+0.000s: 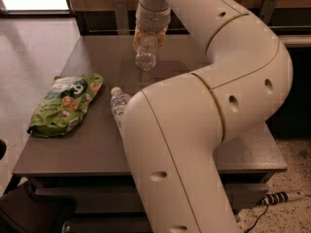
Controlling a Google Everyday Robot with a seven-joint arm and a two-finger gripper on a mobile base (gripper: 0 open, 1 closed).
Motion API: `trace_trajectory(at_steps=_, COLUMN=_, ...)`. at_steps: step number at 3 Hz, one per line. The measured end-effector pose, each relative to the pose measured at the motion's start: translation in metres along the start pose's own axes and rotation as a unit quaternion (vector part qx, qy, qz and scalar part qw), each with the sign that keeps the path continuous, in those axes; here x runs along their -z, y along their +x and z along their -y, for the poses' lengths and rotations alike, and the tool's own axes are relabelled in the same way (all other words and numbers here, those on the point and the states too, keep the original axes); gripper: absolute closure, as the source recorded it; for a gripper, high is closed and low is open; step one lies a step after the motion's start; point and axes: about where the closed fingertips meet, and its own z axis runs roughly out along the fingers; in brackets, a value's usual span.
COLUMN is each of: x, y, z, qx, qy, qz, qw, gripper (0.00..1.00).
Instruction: Place water bottle upright
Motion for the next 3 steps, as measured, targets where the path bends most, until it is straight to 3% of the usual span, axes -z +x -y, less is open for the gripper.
trace_trajectory(at_steps=1, x=0.028, y=0.013, z=0.011, qx=0.003, qy=-0.001, qz=0.038, qw=0.9993, gripper=1.0)
trace_trajectory(at_steps=2, x=0.054, y=0.029, z=0.026, qx=0.02, qy=-0.016, qz=0.086, qw=0.9959, gripper=1.0)
trace_trajectory(at_steps=3, x=0.061, y=0.059, z=0.055, qx=0.099, qy=-0.048, qz=0.159, qw=0.9811, gripper=1.0)
